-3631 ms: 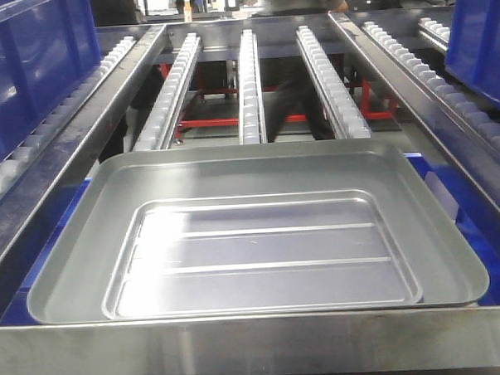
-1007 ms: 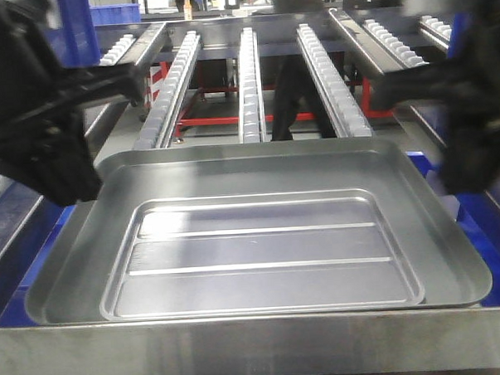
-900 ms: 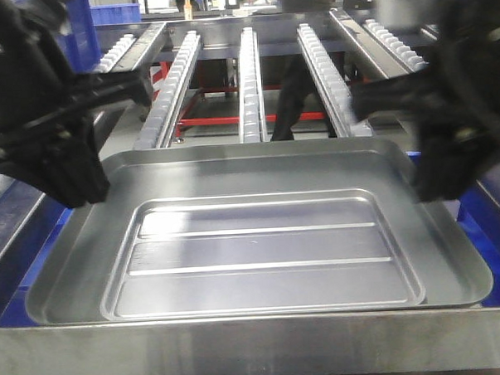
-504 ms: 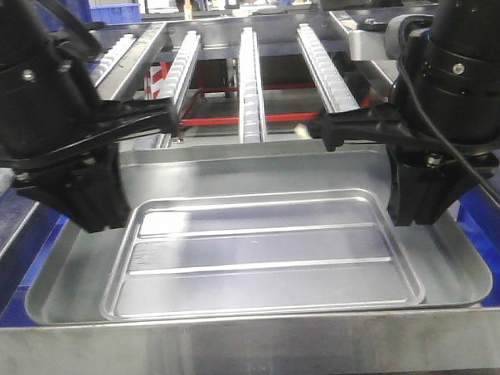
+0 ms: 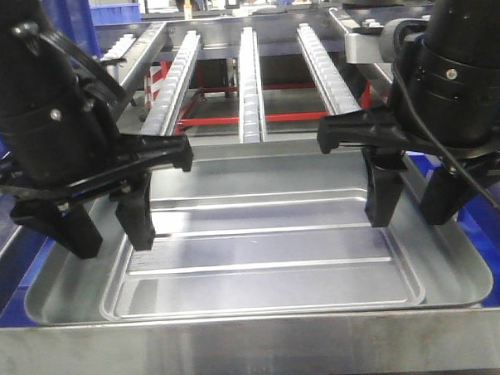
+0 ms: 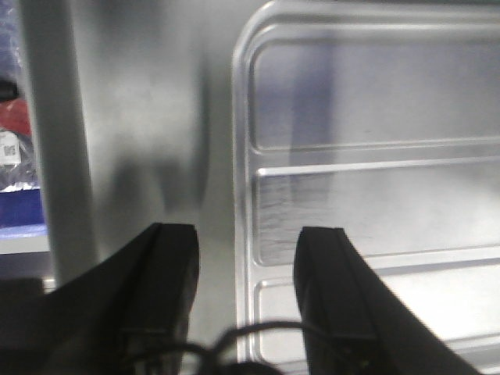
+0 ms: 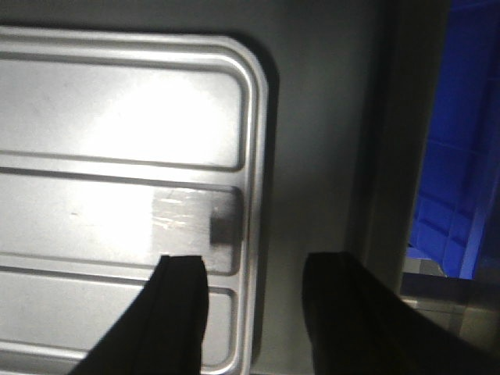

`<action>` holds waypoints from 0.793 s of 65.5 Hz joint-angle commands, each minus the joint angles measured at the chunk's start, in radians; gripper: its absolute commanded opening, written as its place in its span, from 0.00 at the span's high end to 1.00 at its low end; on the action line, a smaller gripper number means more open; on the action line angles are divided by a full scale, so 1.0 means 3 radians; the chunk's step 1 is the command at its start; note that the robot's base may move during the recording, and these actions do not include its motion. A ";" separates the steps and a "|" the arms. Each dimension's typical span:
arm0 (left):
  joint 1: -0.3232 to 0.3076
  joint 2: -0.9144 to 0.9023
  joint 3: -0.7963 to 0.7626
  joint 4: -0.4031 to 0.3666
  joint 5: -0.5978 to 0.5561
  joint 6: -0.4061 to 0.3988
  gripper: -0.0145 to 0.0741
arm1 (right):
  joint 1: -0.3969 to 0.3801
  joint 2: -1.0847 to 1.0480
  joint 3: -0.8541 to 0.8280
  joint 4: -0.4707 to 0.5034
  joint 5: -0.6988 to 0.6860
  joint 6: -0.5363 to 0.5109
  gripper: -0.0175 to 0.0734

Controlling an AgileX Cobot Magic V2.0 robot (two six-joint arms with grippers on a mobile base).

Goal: Grab silver tray and place in blue box
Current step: 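Lower both grippers, open, onto the side rims of the silver tray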

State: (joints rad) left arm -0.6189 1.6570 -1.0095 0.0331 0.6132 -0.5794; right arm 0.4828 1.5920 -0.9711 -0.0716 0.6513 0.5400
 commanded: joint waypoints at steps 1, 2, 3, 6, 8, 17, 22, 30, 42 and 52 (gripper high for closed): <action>-0.0007 -0.0089 -0.0108 0.0011 -0.0099 -0.0037 0.58 | -0.0001 -0.0114 -0.0108 -0.0012 -0.0141 -0.0029 0.35; -0.0007 -0.0082 -0.0108 0.0002 -0.0099 -0.0037 0.58 | -0.0001 -0.0109 -0.0108 -0.0012 -0.0146 -0.0029 0.35; -0.0007 -0.0083 -0.0108 0.0002 -0.0099 -0.0037 0.58 | -0.0001 -0.0105 -0.0108 -0.0012 -0.0147 -0.0029 0.35; -0.0007 -0.0061 -0.0108 0.0002 -0.0106 -0.0037 0.58 | -0.0001 -0.0072 -0.0108 -0.0012 -0.0154 -0.0029 0.35; -0.0007 -0.0055 -0.0108 0.0002 -0.0106 -0.0037 0.58 | -0.0001 -0.0046 -0.0108 -0.0012 -0.0154 -0.0029 0.35; -0.0007 -0.0004 -0.0108 -0.0014 -0.0106 -0.0037 0.58 | -0.0001 0.0078 -0.0108 -0.0012 -0.0156 -0.0029 0.35; -0.0007 0.0028 -0.0108 -0.0014 -0.0106 -0.0037 0.58 | -0.0001 0.0118 -0.0108 -0.0012 -0.0190 -0.0029 0.35; -0.0007 0.0065 -0.0108 -0.0014 -0.0123 -0.0050 0.58 | -0.0001 0.0135 -0.0108 -0.0012 -0.0266 -0.0029 0.35; 0.0014 0.0079 -0.0108 -0.0014 -0.0194 -0.0114 0.58 | -0.0001 0.0140 -0.0108 -0.0012 -0.0276 -0.0029 0.35; 0.0018 0.0100 -0.0108 -0.0014 -0.0171 -0.0114 0.58 | -0.0001 0.0147 -0.0104 -0.0012 -0.0279 -0.0029 0.35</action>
State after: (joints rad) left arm -0.6155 1.7105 -1.0194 0.0331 0.5975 -0.6036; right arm 0.4828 1.6712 -0.9736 -0.0716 0.5979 0.5400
